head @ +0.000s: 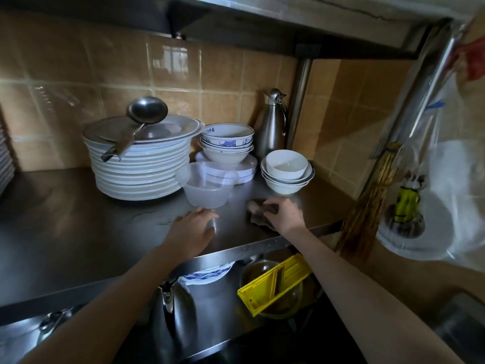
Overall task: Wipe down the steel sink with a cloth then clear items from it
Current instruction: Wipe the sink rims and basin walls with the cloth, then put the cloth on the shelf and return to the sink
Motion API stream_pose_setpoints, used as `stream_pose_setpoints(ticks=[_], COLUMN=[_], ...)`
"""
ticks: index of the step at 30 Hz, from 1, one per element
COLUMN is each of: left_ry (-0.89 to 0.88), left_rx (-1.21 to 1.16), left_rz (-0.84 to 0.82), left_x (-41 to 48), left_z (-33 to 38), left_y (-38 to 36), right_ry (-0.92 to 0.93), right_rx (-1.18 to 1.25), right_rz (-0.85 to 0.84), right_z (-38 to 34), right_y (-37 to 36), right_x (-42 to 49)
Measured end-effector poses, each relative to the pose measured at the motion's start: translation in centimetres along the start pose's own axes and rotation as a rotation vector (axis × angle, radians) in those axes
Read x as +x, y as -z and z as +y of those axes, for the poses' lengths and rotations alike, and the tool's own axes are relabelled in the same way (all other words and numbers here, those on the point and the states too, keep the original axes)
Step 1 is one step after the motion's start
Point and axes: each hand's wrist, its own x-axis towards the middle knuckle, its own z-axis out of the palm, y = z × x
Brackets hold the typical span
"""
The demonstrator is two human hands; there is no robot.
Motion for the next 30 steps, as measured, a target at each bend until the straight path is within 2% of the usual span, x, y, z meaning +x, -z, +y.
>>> stream_pose_setpoints(ticks=[9, 15, 25, 30], left_ry=[-0.073, -0.163, -0.377, -0.497], left_rx=[-0.071, -0.109, -0.154, -0.193], left_rz=[0.027, 0.036, -0.021, -0.095], left_x=[0.7, 1.3, 1.0, 0.2], left_z=[2.8, 7.0, 14.7, 19.1], left_y=[-0.6, -1.4, -3.1, -4.9], right_ry=[0.001, -0.063, -0.233, -0.374], right_rx=[-0.023, -0.058, -0.186, -0.267], right_rz=[0.072, 0.105, 0.167, 0.197], right_z=[2.7, 6.6, 13.4, 16.9], right_y=[3.1, 5.8, 10.8, 13.4], right_x=[-2.6, -6.3, -15.2, -20.1])
